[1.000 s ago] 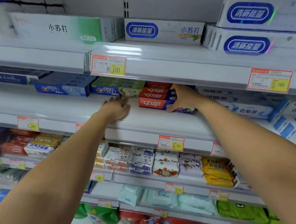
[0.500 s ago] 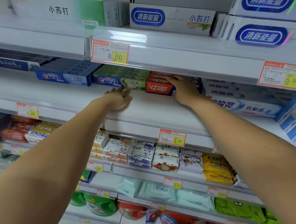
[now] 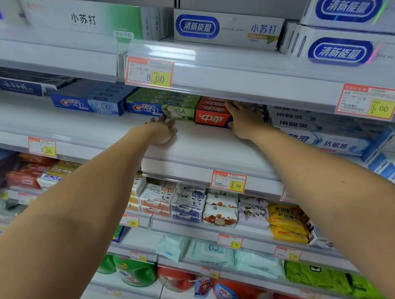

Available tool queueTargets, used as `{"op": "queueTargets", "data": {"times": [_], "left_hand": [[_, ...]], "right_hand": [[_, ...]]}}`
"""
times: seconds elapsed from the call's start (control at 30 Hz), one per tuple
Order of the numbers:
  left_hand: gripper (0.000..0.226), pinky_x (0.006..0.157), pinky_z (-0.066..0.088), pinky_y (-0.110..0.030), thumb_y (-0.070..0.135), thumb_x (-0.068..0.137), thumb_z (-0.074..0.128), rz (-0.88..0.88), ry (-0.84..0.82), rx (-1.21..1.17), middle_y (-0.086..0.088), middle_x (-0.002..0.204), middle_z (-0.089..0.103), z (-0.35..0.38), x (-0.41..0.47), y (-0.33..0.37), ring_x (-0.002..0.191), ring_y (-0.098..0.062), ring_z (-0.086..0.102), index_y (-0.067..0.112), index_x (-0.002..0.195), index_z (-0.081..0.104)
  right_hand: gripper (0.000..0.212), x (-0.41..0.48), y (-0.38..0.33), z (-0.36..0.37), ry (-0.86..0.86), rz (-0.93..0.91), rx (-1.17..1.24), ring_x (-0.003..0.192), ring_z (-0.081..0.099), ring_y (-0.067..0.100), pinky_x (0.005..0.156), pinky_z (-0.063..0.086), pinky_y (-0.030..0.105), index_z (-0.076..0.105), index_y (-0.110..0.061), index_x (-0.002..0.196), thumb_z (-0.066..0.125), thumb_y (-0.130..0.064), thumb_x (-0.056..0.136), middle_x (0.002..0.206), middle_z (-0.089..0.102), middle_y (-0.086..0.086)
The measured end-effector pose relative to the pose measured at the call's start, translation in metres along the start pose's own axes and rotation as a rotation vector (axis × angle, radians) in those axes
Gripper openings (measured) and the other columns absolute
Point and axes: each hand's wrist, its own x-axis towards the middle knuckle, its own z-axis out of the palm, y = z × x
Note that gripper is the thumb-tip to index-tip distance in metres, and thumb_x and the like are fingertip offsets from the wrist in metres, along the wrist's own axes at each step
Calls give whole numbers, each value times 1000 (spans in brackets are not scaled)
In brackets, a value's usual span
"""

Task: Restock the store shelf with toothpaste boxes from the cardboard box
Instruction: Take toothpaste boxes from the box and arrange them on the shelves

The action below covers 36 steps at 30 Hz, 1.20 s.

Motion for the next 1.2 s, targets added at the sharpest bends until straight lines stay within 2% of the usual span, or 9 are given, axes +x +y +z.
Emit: {"op": "queueTargets", "data": {"times": [0.23, 0.37, 0.47, 0.57, 0.67, 0.87, 0.97, 1.03, 1.2], "left_hand": [[53, 117, 4, -49, 34, 104, 18, -61, -33, 45, -15, 159, -6, -1, -15, 20, 145, -38, 0, 17, 152, 3], [51, 116, 19, -45, 29, 104, 24, -126, 28, -306, -16, 156, 19, -7, -38, 22, 143, -34, 20, 10, 151, 16], [39, 100, 38, -32, 23, 101, 36, 46, 239, -462, -14, 137, 53, -1, -73, 32, 122, -28, 51, 7, 135, 51], [26, 68, 39, -15, 21, 98, 47, 280, 697, -588, -3, 108, 69, 34, -127, 38, 75, -5, 58, 9, 107, 68], [26, 64, 35, -17, 23, 96, 50, 372, 840, -716, -2, 80, 61, 88, -170, 33, 73, -7, 50, 10, 75, 59], [38, 73, 34, -16, 40, 89, 51, 194, 497, -831, -2, 69, 54, 237, -213, 16, 81, -14, 46, 14, 62, 47], [34, 69, 34, -26, 44, 81, 56, 70, 311, -848, -3, 70, 55, 310, -229, 18, 78, -16, 48, 19, 60, 48], [29, 69, 31, -24, 44, 77, 61, -46, 196, -859, -1, 75, 55, 356, -242, 22, 81, -18, 49, 29, 62, 41], [17, 77, 37, -27, 22, 80, 69, -325, -85, -799, -4, 92, 58, 473, -267, 38, 92, -23, 52, 10, 77, 56]], "right_hand": [[66, -1, 0, -6, -104, 15, 6, 147, 1, 29, 118, 11, 51, -3, -25, 152, 38, -23, 101, 161, -4, 2], [67, -17, -6, -13, -69, 9, 84, 147, -4, 27, 119, 8, 46, 0, -29, 152, 39, -16, 100, 161, -5, 2], [56, -52, -27, -21, 126, -41, 279, 141, 23, 27, 114, 25, 35, 26, -18, 149, 48, -20, 97, 155, 23, 8], [24, -114, -46, -21, 409, -127, 390, 91, 59, 18, 76, 46, 29, 63, -13, 105, 53, -32, 94, 102, 63, 5], [39, -183, -55, -1, 414, -179, 455, 51, 46, 15, 53, 35, 28, 53, -10, 64, 57, -36, 93, 54, 50, 0], [38, -261, -58, 122, -78, -230, 418, 48, 38, 12, 51, 33, 32, 45, -14, 63, 65, -35, 88, 51, 39, -4], [16, -280, -50, 202, -382, -154, 425, 74, 54, 13, 64, 40, 30, 55, -17, 89, 67, -26, 85, 79, 53, -9], [30, -293, -40, 257, -531, -118, 418, 98, 56, 20, 75, 41, 29, 56, -16, 110, 67, -15, 82, 107, 51, -3], [38, -335, -6, 383, -770, -48, 370, 118, 48, 22, 89, 39, 26, 57, -14, 110, 64, 2, 76, 126, 43, 6]]}}
